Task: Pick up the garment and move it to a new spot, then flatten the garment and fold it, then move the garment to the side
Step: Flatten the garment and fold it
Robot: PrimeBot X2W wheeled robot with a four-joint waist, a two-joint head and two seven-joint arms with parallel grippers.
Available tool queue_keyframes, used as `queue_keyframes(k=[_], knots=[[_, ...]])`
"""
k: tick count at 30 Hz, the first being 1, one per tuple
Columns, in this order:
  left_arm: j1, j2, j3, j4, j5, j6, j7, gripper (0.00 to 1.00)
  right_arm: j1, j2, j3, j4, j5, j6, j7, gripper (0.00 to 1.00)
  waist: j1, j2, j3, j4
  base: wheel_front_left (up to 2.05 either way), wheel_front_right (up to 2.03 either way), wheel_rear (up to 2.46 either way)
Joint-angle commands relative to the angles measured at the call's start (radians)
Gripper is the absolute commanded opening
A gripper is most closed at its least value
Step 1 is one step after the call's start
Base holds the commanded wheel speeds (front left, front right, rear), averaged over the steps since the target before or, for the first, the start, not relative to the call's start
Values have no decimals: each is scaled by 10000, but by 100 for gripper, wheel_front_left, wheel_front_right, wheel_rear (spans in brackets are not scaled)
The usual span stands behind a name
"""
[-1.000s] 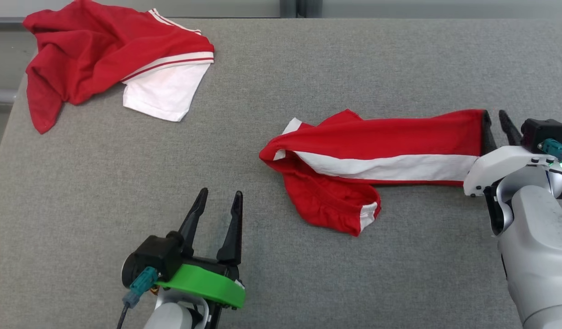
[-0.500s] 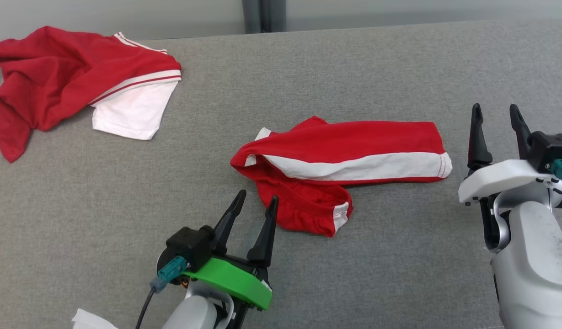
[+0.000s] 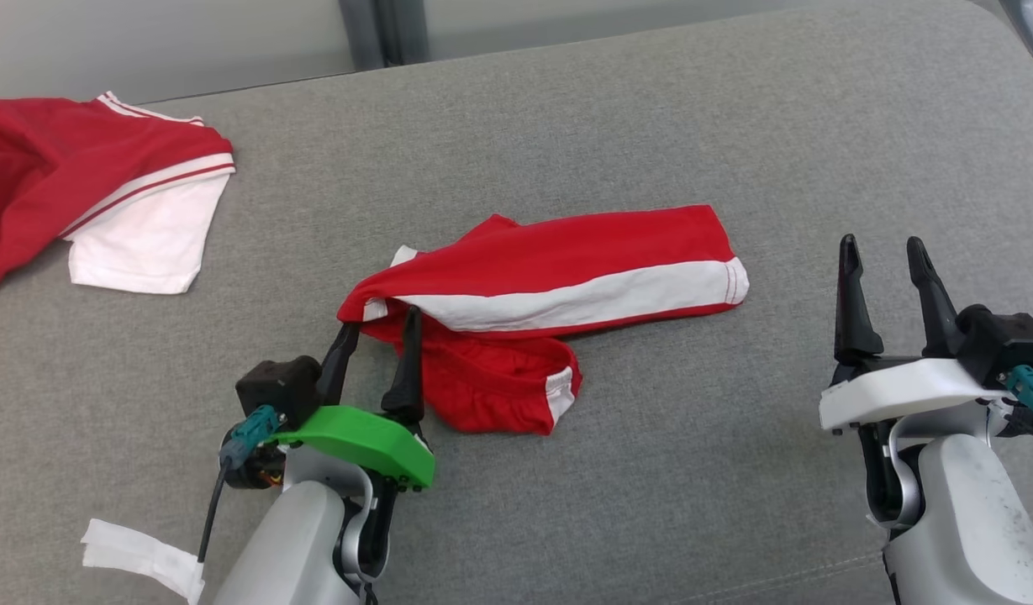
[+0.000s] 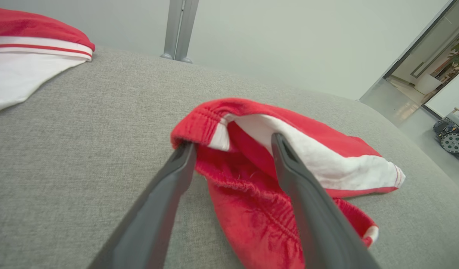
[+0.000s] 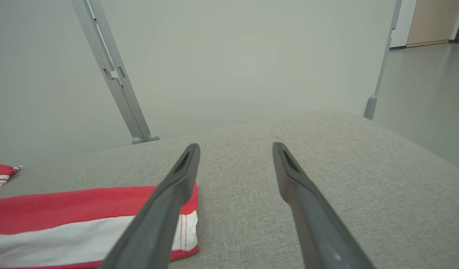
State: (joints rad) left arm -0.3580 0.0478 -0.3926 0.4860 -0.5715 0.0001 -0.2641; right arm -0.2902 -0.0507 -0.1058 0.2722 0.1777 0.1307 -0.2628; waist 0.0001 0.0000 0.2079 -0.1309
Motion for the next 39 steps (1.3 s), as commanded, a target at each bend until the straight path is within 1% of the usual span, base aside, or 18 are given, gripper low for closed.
queue_keyframes(k=[1,3,4,5,7,10,11,13,14,15,18,23,25,28,33,39], knots=[[-148,47,112,92,-53,21,-4,100,159,-1,10,-89,99,1,-31,100,-1,0,111,-238,0,0,0],[-183,49,243,296,-168,71,-4,98,239,0,42,-144,176,1,-31,100,-1,0,127,-335,0,0,0],[-211,49,279,351,-219,75,-4,91,252,1,60,-167,212,1,-31,100,-1,0,133,-369,0,0,0],[-232,49,316,421,-339,53,-4,87,260,2,80,-188,256,1,-31,100,-1,0,146,-411,0,0,0],[-275,49,416,506,-501,44,-4,85,283,2,100,-220,286,1,-31,100,-1,0,166,-463,0,0,0],[-407,49,613,489,-685,127,-4,80,286,2,133,-279,360,1,-31,100,-1,0,197,-516,0,0,0],[-443,49,704,460,-749,185,-4,63,289,1,146,-300,353,1,-31,100,-1,0,207,-535,0,0,0],[-476,47,728,426,-713,139,-4,33,286,3,177,-321,386,1,-31,100,-1,0,216,-558,0,0,0],[-493,47,700,406,-680,88,-4,21,290,3,193,-326,395,1,-31,100,-1,0,215,-565,0,0,0],[-496,49,656,367,-646,37,-4,0,304,1,204,-340,410,1,-31,100,-1,0,208,-568,0,0,0],[-388,49,500,231,-566,-173,-3,0,370,2,174,-365,419,1,-31,100,-1,0,170,-537,0,0,0],[-15,49,29,65,-311,-771,-4,0,516,2,-1,-410,354,1,-31,100,-1,0,20,-357,0,0,0],[107,172,-247,-33,-281,-981,64,0,614,2,-74,-427,321,1,-31,100,-1,0,-65,-256,0,0,0],[323,603,-509,-500,-412,-1146,400,0,724,1,-150,-435,283,1,-31,100,-1,0,-187,-97,0,0,0],[851,1558,-657,-2098,-730,-1224,1368,0,972,-4,-169,-457,268,1,-31,100,-1,0,-402,177,0,0,0],[1745,2602,-740,-3925,-1011,-941,3055,0,1175,-2,-101,-409,379,1,-31,100,-1,0,-658,420,0,0,0]])
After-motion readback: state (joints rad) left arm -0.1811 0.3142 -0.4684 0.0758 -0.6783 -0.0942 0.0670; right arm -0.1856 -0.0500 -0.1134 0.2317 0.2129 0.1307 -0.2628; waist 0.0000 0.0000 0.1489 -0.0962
